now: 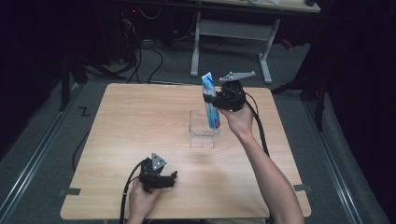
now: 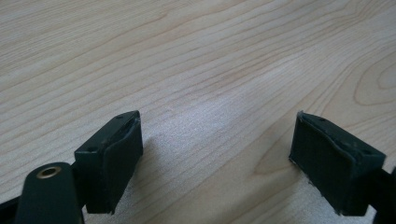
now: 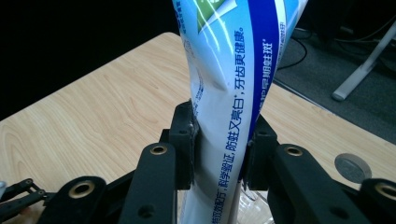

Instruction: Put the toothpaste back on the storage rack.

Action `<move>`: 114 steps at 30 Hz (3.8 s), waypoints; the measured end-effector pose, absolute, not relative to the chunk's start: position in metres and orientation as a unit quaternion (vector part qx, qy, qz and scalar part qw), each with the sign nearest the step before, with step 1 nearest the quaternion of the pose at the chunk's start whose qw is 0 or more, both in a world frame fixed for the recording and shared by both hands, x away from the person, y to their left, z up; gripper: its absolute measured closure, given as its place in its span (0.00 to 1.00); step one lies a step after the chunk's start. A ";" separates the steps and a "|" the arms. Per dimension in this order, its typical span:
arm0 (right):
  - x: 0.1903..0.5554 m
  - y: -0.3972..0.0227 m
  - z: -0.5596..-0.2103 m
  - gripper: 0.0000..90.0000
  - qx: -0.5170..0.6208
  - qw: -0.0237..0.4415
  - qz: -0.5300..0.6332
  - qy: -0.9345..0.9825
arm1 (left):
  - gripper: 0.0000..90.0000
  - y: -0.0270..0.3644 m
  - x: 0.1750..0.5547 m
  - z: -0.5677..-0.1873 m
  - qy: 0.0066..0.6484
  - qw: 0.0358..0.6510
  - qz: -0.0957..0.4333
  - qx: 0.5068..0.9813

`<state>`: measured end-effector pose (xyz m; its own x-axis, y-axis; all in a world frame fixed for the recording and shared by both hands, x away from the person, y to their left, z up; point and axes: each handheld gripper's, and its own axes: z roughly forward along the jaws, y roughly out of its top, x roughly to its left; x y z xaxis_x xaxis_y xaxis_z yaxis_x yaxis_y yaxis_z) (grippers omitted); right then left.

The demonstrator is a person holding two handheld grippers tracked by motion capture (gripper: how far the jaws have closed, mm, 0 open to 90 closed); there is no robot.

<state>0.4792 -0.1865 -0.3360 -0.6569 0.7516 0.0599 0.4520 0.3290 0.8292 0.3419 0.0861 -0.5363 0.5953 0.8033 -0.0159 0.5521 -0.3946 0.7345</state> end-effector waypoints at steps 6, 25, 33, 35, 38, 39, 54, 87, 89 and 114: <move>0.484 -0.185 -0.342 0.78 0.384 0.173 0.436 0.796 | 0.19 0.086 0.342 -0.536 0.415 0.361 0.174 0.817; 0.490 -0.174 -0.377 0.78 0.379 0.179 0.418 0.806 | 0.19 0.086 0.342 -0.536 0.415 0.361 0.173 0.817; 0.489 -0.174 -0.388 0.77 0.377 0.182 0.407 0.812 | 0.19 0.086 0.342 -0.536 0.415 0.361 0.174 0.817; 0.489 -0.174 -0.392 0.77 0.378 0.180 0.404 0.813 | 0.19 0.086 0.342 -0.536 0.415 0.361 0.174 0.817; 0.488 -0.173 -0.398 0.77 0.378 0.178 0.398 0.817 | 0.19 0.086 0.342 -0.536 0.415 0.361 0.174 0.817; 0.488 -0.173 -0.399 0.77 0.375 0.180 0.393 0.820 | 0.19 0.086 0.342 -0.536 0.415 0.361 0.174 0.817; 0.485 -0.173 -0.408 0.77 0.367 0.185 0.377 0.830 | 0.19 0.086 0.342 -0.536 0.415 0.361 0.174 0.817; 0.487 -0.152 -0.417 0.74 0.366 0.168 0.349 0.846 | 0.19 0.086 0.342 -0.536 0.413 0.361 0.173 0.818; 0.488 -0.150 -0.418 0.73 0.365 0.166 0.352 0.846 | 0.19 0.086 0.342 -0.536 0.412 0.361 0.173 0.818; 0.488 -0.153 -0.412 0.68 0.372 0.155 0.381 0.832 | 0.19 0.086 0.342 -0.536 0.413 0.361 0.174 0.818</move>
<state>0.4879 -0.1535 -0.4123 -0.6752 0.7373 0.0246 0.5007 0.4336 0.7492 0.3420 0.0858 -0.5362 0.5992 0.8005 -0.0136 0.5497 -0.3991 0.7339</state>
